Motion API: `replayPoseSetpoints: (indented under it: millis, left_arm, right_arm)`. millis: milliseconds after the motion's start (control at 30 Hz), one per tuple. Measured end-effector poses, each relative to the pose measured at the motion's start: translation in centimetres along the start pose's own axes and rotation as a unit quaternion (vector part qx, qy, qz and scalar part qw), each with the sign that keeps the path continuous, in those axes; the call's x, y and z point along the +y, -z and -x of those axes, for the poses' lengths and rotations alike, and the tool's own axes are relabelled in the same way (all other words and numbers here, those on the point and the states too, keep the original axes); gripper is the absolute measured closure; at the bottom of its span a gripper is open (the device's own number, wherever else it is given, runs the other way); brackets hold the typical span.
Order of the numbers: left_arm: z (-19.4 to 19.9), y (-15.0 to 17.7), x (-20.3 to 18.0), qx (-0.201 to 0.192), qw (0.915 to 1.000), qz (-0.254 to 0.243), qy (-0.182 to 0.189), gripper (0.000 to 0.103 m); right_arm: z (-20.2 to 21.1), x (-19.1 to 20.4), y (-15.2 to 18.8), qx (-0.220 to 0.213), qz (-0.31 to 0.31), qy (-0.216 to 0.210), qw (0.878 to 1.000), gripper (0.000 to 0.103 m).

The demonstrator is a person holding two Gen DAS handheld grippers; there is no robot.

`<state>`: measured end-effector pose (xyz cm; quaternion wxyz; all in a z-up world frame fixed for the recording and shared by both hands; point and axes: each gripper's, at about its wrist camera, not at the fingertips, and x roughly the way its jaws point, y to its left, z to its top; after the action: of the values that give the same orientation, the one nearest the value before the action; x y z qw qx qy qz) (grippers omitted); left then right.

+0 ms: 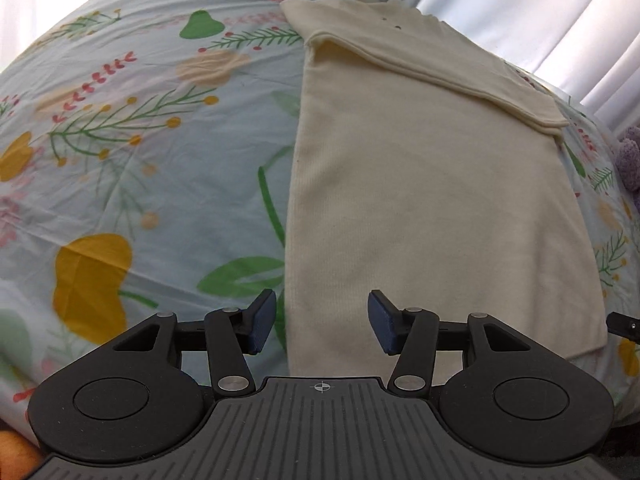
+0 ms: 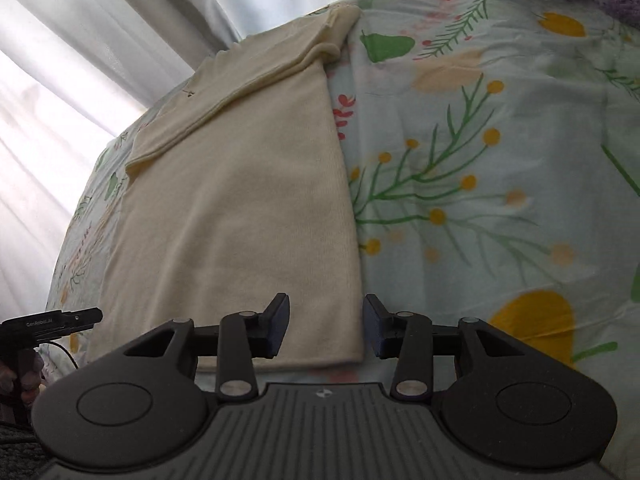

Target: Fold small clothes

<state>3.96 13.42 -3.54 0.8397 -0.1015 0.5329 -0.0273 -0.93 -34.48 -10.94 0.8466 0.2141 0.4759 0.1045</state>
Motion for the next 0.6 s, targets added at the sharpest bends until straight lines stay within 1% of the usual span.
replayPoseSetpoints:
  millis: [100,133,167,200,233,267,300,333,367,400,433,500,600]
  left_arm:
    - [0.5,0.8,0.6,0.017,0.9996,0.013,0.016,0.054]
    - [0.6,1.0,0.7,0.023,0.9994,0.017,0.019,0.058]
    - [0.5,1.2,0.9,0.029,0.9991,0.021,0.022,0.060]
    - [0.5,1.4,1.1,0.034,0.9988,0.025,0.024,0.066]
    - [0.4,1.5,1.3,0.038,0.9985,0.031,0.024,0.069]
    - [0.3,1.8,1.4,0.043,0.9981,0.038,0.025,0.070]
    - [0.2,1.8,1.6,0.046,0.9977,0.042,0.025,0.076]
    - [0.2,1.9,1.6,0.047,0.9976,0.044,0.026,0.081]
    - [0.2,2.0,1.7,0.046,0.9976,0.044,0.027,0.082]
    - [0.2,2.0,1.7,0.047,0.9975,0.044,0.029,0.088]
    - [0.2,1.9,1.8,0.049,0.9972,0.046,0.032,0.091]
    - [0.1,1.9,2.0,0.051,0.9966,0.051,0.040,0.093]
    - [0.1,1.6,1.8,0.055,0.9965,0.043,0.047,0.094]
  right_arm:
    - [-0.2,-0.3,0.2,0.003,0.006,0.005,1.000,0.063]
    - [-0.3,-0.2,0.1,0.002,0.009,0.007,1.000,0.065]
    - [-0.3,-0.3,0.1,0.002,0.011,0.005,1.000,0.065]
    - [-0.2,-0.4,0.1,0.002,0.011,0.002,1.000,0.065]
    - [-0.2,-0.5,0.1,0.003,0.009,-0.002,1.000,0.066]
    - [-0.4,-0.6,0.0,0.003,0.010,-0.005,1.000,0.068]
    - [-0.5,-0.5,0.0,0.006,0.014,-0.007,1.000,0.073]
    - [-0.7,-0.2,0.0,0.010,0.021,-0.011,1.000,0.077]
    - [-0.7,-0.1,0.0,0.010,0.024,-0.013,1.000,0.078]
    - [-0.9,0.1,0.1,0.010,0.027,-0.016,0.999,0.081]
    - [-1.0,0.1,0.1,0.007,0.027,-0.016,0.999,0.081]
    - [-1.1,-0.1,0.1,0.004,0.019,-0.025,0.999,0.082]
    - [-1.3,-0.2,0.0,0.008,0.015,-0.036,0.999,0.082]
